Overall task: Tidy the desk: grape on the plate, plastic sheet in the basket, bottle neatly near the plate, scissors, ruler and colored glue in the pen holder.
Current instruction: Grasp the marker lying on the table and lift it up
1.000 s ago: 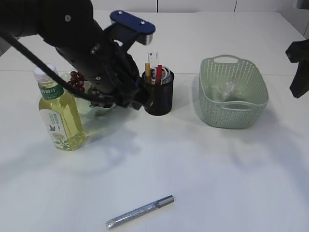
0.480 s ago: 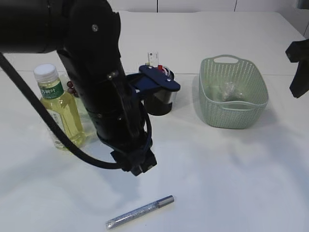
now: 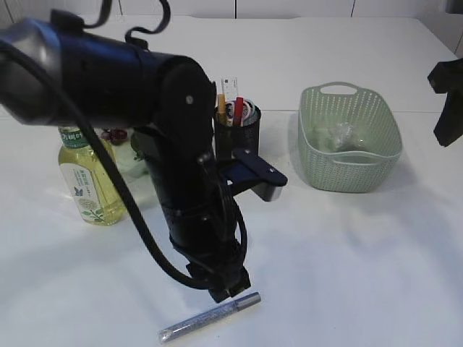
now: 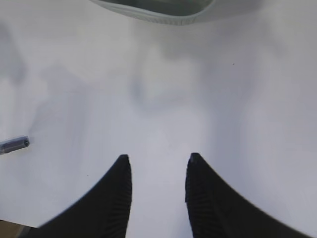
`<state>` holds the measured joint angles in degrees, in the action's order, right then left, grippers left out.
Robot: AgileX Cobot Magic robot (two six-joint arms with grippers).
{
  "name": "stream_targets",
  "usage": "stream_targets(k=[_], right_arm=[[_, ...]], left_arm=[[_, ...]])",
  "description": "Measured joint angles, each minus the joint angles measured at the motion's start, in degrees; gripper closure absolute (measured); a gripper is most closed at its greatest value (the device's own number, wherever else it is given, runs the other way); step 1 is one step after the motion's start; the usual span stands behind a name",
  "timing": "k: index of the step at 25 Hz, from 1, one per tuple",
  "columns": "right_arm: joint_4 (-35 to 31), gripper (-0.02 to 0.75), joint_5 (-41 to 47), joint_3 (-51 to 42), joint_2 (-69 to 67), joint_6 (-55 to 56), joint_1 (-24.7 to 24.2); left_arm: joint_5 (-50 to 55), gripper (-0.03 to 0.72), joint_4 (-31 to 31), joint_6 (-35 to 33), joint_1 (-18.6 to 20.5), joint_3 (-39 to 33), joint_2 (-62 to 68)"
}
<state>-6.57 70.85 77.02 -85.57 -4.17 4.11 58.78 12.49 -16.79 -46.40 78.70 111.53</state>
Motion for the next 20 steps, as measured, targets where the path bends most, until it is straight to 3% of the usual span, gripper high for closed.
stream_targets(k=[9,20], right_arm=[[0.00,0.433,0.00,0.00,0.00,0.00,0.00],[0.00,0.433,0.00,0.00,0.00,0.10,0.00]], left_arm=[[-8.17,0.432,-3.27,-0.43,-4.81,-2.62,3.80],[-11.81,0.432,-8.02,0.40,-4.91,-3.41,6.09]])
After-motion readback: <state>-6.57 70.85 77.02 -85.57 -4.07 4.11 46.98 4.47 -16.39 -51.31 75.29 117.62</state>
